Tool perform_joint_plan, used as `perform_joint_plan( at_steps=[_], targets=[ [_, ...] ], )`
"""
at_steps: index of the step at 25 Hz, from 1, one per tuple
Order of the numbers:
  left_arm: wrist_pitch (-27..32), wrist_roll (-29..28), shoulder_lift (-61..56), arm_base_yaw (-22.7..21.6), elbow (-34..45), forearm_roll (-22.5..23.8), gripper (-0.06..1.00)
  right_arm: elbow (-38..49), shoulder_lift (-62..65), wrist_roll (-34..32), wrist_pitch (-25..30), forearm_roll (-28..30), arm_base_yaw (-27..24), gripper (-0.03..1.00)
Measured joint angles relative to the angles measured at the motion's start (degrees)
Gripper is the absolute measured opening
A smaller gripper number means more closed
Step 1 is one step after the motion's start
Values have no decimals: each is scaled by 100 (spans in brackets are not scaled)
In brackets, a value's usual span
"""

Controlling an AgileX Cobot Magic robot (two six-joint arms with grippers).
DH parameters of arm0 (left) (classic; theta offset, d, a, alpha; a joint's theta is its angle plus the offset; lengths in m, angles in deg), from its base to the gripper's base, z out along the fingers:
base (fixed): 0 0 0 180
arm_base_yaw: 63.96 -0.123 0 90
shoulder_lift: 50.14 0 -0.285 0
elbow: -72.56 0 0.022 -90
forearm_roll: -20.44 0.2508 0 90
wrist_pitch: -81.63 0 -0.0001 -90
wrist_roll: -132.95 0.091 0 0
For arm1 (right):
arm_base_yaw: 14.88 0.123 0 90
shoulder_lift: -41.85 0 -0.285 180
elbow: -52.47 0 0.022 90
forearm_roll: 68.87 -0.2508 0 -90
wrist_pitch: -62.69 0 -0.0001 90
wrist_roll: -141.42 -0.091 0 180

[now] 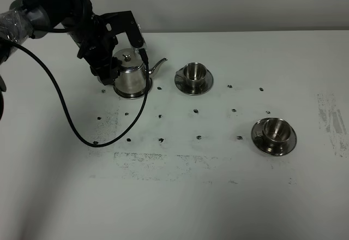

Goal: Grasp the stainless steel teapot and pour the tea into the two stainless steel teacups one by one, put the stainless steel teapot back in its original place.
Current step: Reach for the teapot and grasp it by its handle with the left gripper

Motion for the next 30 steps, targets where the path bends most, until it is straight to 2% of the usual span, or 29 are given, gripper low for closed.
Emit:
perform_joint_plan(
  at_steps=[10, 12, 14, 30],
  targets=[
    [-18, -19, 94, 0, 0, 6, 39, 0, 0, 0, 0, 0, 0, 23],
    [-18, -19, 94, 0, 0, 21, 31, 0, 0, 0, 0, 0, 0, 23],
    [-6, -20, 99, 0, 0, 23, 18, 0, 0, 0, 0, 0, 0, 23],
    [30, 175, -13, 4, -6, -118, 19, 0, 0, 0, 0, 0, 0, 23]
  ],
)
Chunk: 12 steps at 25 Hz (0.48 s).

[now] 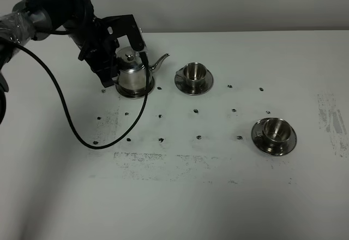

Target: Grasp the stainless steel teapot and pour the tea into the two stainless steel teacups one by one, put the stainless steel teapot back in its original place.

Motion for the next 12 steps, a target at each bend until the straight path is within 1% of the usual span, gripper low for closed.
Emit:
perform_joint_plan(
  at_steps=[8, 12],
  targets=[
    [382, 32, -569, 0, 0, -98, 19, 0, 0, 0, 1, 0, 0, 23],
    [431, 71, -658, 29, 0, -78, 19, 0, 0, 0, 1, 0, 0, 23]
  ],
)
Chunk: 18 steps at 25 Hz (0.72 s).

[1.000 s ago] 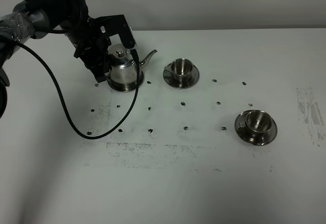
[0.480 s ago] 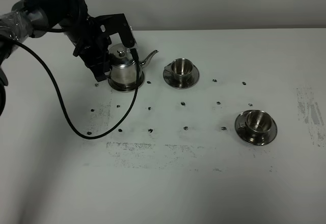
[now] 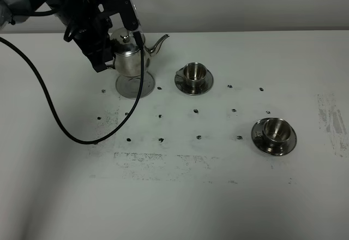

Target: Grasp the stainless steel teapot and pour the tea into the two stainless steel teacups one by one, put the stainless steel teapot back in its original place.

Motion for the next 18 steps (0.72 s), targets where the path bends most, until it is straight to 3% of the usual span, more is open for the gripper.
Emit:
perform_joint_plan(
  at_steps=[10, 18],
  targets=[
    [341, 241, -30, 625, -119, -110, 19, 0, 0, 0, 0, 0, 0, 23],
    [756, 205, 262, 1307, -1081, -17, 19, 0, 0, 0, 0, 0, 0, 23]
  ],
)
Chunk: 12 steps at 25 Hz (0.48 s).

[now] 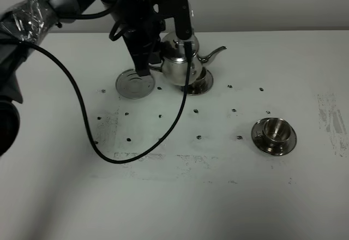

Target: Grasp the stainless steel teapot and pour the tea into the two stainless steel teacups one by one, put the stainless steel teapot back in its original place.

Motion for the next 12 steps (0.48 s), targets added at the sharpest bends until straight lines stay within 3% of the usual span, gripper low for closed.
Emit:
perform_joint_plan(
  at_steps=[6, 12],
  targets=[
    [138, -9, 582, 429, -809, 0, 19, 0, 0, 0, 0, 0, 0, 23],
    [138, -3, 832, 668, -978, 265, 19, 0, 0, 0, 0, 0, 0, 23]
  ],
)
